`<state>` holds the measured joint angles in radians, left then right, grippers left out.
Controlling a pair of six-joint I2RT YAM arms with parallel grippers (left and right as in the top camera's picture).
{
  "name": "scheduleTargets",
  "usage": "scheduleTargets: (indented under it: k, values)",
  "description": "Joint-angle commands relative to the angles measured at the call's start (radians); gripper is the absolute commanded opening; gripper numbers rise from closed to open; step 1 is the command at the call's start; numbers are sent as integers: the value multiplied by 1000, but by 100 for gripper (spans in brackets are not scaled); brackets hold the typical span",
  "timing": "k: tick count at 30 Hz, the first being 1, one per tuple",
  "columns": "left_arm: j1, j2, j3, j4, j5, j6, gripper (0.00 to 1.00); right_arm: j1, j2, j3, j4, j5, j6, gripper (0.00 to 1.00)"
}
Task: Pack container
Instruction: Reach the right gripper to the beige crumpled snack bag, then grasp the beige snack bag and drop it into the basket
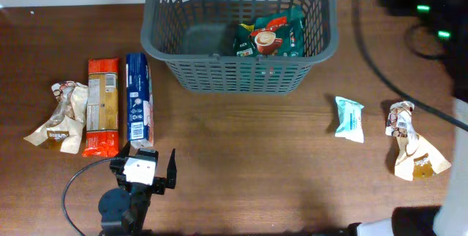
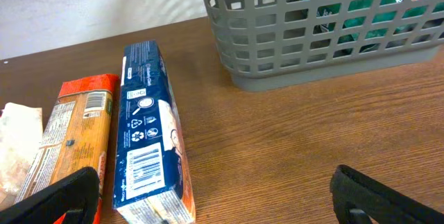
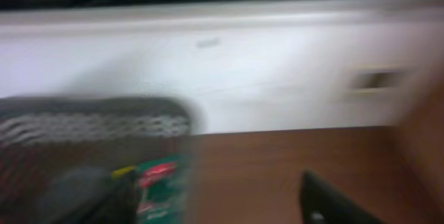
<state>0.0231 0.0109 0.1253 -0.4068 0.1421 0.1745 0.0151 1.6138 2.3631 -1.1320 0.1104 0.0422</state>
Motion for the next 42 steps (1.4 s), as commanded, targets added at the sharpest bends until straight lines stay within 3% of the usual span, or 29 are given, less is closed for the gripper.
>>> scheduleTargets:
  k: [1, 6, 8, 11, 16, 20, 21, 24, 26, 27, 29, 30, 31, 37, 40, 42]
  values:
    - [6, -5, -4, -1, -4, -2, 99, -204, -18, -155, 3, 71, -35, 80]
    - [6, -5, -4, -1, -4, -2, 99, -415, 13, -570, 107, -50, -72, 82]
    - [6, -5, -4, 0, -4, -2, 99, -457, 59, -792, 135, -50, -254, 83]
    - [6, -5, -4, 0, -4, -2, 99, -483, 97, -960, 162, -45, -389, 82]
    - [6, -5, -4, -1, -4, -2, 99, -489, 152, -1121, 278, 181, -431, 82]
    - [6, -5, -4, -1, -4, -2, 99, -489, 215, -1174, 370, 209, -430, 82]
    - [6, -5, -4, 0, -4, -2, 99, -489, 238, -1176, 374, 214, -430, 82]
    - [6, -5, -4, 0, -4, -2, 99, -488, 313, -1176, 389, 215, -411, 69]
    - [6, -5, -4, -1, -4, -2, 99, -488, 345, -1176, 393, 214, -375, 67]
    - [6, -5, -4, 0, -4, -2, 99, -488, 359, -1176, 393, 212, -367, 60]
    - [6, -5, -4, -1, -4, -2, 99, -488, 373, -1176, 401, 204, -320, 34]
    - [6, -5, -4, -1, -4, -2, 99, -488, 374, -1176, 408, 180, -292, 8]
    - [6, -5, -4, -1, -4, -2, 99, -488, 373, -1172, 412, 148, -278, 4]
    - [6, -5, -4, 0, -4, -2, 99, -486, 353, -996, 338, -51, -121, 3]
    - [6, -5, -4, -1, -4, -2, 99, -486, 319, -731, 192, -238, -3, 4]
    - [6, -5, -4, -1, -4, -2, 99, -483, 303, -455, 79, -473, 54, 4]
